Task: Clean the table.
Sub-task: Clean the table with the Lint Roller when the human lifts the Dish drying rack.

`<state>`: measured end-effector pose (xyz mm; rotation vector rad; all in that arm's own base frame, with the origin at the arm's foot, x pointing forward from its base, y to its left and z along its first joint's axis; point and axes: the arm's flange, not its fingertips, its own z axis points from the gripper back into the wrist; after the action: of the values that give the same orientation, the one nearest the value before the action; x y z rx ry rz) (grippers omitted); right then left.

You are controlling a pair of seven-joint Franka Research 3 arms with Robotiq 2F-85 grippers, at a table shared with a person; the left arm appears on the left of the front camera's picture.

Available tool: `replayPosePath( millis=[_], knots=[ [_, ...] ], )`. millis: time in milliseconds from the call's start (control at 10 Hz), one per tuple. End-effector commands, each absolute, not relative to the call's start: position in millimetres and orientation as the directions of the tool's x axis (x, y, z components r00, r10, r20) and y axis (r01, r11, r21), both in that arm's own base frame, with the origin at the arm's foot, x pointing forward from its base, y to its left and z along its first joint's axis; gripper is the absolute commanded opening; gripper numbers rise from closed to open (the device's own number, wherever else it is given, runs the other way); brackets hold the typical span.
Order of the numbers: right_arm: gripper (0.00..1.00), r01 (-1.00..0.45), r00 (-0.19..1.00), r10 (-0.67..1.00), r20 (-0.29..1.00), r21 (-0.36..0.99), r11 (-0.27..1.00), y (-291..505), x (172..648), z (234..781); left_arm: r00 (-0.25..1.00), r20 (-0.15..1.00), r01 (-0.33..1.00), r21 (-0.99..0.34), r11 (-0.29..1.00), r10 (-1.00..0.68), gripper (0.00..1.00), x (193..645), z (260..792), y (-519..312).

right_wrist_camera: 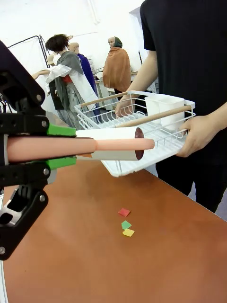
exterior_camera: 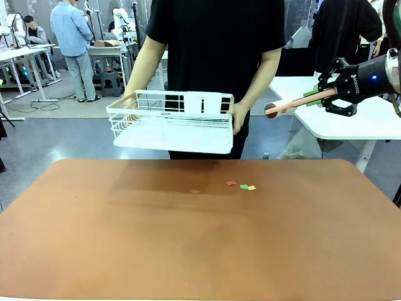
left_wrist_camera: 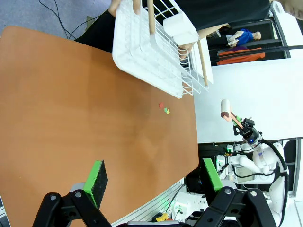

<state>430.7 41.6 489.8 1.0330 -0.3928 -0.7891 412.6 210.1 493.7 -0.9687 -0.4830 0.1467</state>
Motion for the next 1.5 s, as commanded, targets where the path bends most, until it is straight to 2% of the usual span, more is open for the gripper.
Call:
replayPosePath(
  millis=[0,300,400,500,600,700,900,1100,1400],
  knots=[
    [0.21,0.394,0.668,-0.742,-0.066,0.876,0.277,41.6,430.7,489.8,0.882,0.33,0.098,-0.826,0.555,0.335,1.0,411.5,495.9,210.7],
    [0.21,0.286,0.797,-0.598,0.088,0.817,0.502,24.0,442.3,527.1,0.882,0.33,0.098,-0.826,0.555,0.335,1.0,411.5,495.9,210.7],
    [0.21,0.239,0.865,-0.487,0.122,0.753,0.613,21.7,457.7,545.6,0.882,0.33,0.098,-0.826,0.555,0.335,1.0,411.5,495.9,210.7],
    [0.21,0.082,0.939,-0.279,0.201,0.656,0.751,25.7,482.5,558.9,0.882,0.33,0.098,-0.826,0.555,0.335,1.0,411.5,495.9,210.7],
    [0.21,-0.024,0.954,-0.155,0.257,0.579,0.815,36.8,516.1,554.1,0.882,0.33,0.098,-0.826,0.555,0.335,1.0,411.5,495.9,210.7],
    [0.21,-0.098,0.967,-0.042,0.25,0.521,0.848,52.9,537.5,532.4,0.882,0.33,0.098,-0.826,0.555,0.335,1.0,411.5,495.9,210.7],
    [0.21,-0.157,0.966,0.018,0.258,0.527,0.835,64.3,559.8,484.3,0.882,0.33,0.098,-0.826,0.555,0.335,1.0,411.5,495.9,210.7],
    [0.21,-0.097,0.991,0.024,0.134,0.569,0.817,62.2,569.7,432.2,0.882,0.33,0.098,-0.826,0.555,0.335,1.0,411.5,495.9,210.7],
    [0.21,-0.048,0.988,-0.049,0.149,0.581,0.812,58.7,557.4,395.4,0.882,0.33,0.098,-0.826,0.555,0.335,1.0,411.5,495.9,210.7]
  ],
)
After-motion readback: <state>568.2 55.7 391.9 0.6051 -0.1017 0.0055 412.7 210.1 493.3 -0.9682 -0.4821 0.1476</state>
